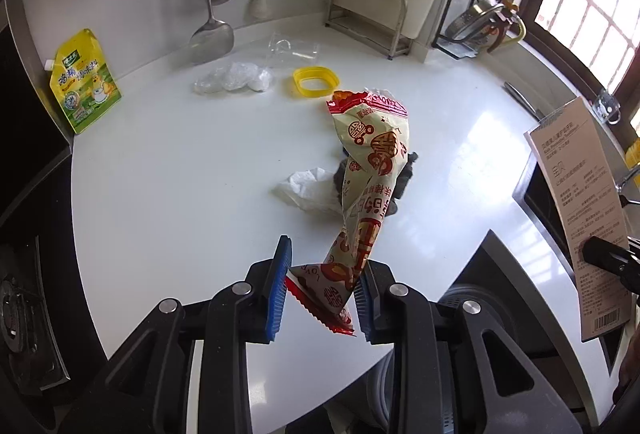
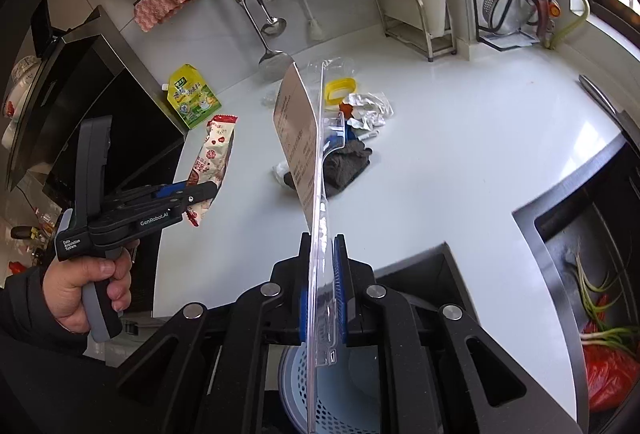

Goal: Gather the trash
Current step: 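Grasp the red-and-white snack wrapper with the left gripper while right holds receipt bag, then carry both items over the bin and open both grippers to drop them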

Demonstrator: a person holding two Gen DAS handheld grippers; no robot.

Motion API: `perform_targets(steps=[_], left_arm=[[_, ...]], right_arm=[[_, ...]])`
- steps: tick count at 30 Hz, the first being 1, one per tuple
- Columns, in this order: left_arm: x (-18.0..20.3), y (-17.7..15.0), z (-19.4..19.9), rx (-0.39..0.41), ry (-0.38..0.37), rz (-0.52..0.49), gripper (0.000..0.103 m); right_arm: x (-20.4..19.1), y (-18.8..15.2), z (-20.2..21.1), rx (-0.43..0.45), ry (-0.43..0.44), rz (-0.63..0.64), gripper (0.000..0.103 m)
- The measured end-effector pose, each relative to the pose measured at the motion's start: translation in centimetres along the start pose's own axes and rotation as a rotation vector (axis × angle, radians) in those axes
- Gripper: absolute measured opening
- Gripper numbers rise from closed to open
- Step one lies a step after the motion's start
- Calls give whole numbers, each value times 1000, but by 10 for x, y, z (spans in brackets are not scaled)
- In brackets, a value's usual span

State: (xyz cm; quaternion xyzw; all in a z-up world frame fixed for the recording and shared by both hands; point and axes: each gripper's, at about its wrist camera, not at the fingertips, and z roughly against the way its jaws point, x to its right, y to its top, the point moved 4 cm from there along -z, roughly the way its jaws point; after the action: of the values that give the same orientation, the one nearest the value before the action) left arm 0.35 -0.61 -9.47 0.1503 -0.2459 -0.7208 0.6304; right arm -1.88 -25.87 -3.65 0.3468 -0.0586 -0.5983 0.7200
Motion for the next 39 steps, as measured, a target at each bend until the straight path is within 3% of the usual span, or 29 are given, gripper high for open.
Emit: perform_targets(steps=[12, 17, 39], left_arm=[[94, -47, -3, -70, -122, -172, 29], [118, -68, -14, -96, -138, -239, 29], [140, -127, -62, -239, -132, -352, 29]], right_arm=[[40, -91, 15, -100, -60, -87, 10], [41, -118, 11, -158, -109, -56, 10], [73, -177, -31, -341, -142, -178, 10]])
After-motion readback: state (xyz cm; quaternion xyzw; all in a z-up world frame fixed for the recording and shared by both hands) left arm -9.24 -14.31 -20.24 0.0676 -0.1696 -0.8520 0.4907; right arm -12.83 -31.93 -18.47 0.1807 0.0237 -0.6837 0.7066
